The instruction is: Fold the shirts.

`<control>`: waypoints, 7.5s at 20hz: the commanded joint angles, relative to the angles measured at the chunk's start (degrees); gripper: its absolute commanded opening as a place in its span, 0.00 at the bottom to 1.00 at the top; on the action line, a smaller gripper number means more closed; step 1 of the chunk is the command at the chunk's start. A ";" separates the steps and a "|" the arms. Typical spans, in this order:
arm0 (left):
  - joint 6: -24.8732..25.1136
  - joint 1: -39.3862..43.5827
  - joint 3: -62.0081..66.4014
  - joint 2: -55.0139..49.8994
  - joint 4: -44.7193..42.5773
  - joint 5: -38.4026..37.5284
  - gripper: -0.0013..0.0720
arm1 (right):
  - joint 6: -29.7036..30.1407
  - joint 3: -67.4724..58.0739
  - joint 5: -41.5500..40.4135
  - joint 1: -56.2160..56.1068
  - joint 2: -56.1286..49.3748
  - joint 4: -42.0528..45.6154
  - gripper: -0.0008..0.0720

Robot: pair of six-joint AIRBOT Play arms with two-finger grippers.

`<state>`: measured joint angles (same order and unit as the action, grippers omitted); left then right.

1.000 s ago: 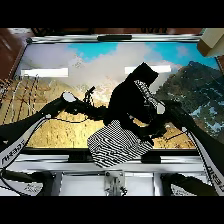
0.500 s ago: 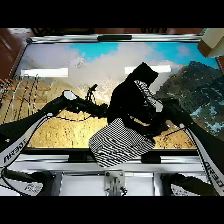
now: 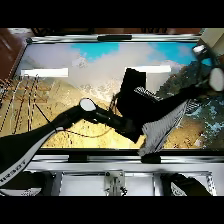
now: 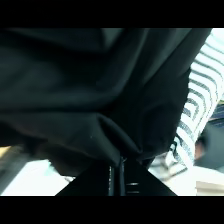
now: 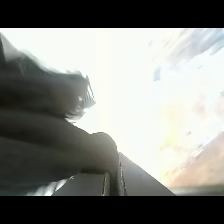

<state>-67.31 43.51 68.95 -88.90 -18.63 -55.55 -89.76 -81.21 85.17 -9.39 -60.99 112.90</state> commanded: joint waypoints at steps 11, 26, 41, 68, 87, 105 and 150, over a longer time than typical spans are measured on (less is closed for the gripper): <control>-3.50 -14.43 19.74 -0.02 -19.80 -8.22 0.81 | -2.03 -5.68 14.45 1.77 7.17 6.69 0.10; -6.47 -0.94 22.86 -19.34 -7.65 12.59 0.84 | -4.07 -5.68 20.09 1.77 7.89 -0.48 0.10; -1.95 0.70 24.74 -23.54 -11.89 20.15 0.84 | -4.35 -5.68 14.84 1.77 12.46 -11.02 0.10; 4.26 -19.02 29.27 45.29 -24.44 30.64 0.09 | -1.68 -27.67 -32.06 1.77 12.94 -27.50 0.10; -34.32 -20.46 15.28 33.00 -58.93 46.42 0.09 | 2.14 -27.69 -42.14 1.77 0.76 -32.83 0.10; -32.22 -23.96 20.46 28.41 -59.04 19.67 0.09 | 4.70 -27.69 -18.67 1.70 -1.64 -29.00 0.10; -35.39 -12.92 -23.37 12.37 -27.26 -3.21 0.94 | 7.58 6.82 -10.54 24.02 -12.17 -42.21 0.77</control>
<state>-103.94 28.91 45.82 -74.26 -48.77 -61.14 -82.41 -74.39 74.83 14.57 -72.49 69.60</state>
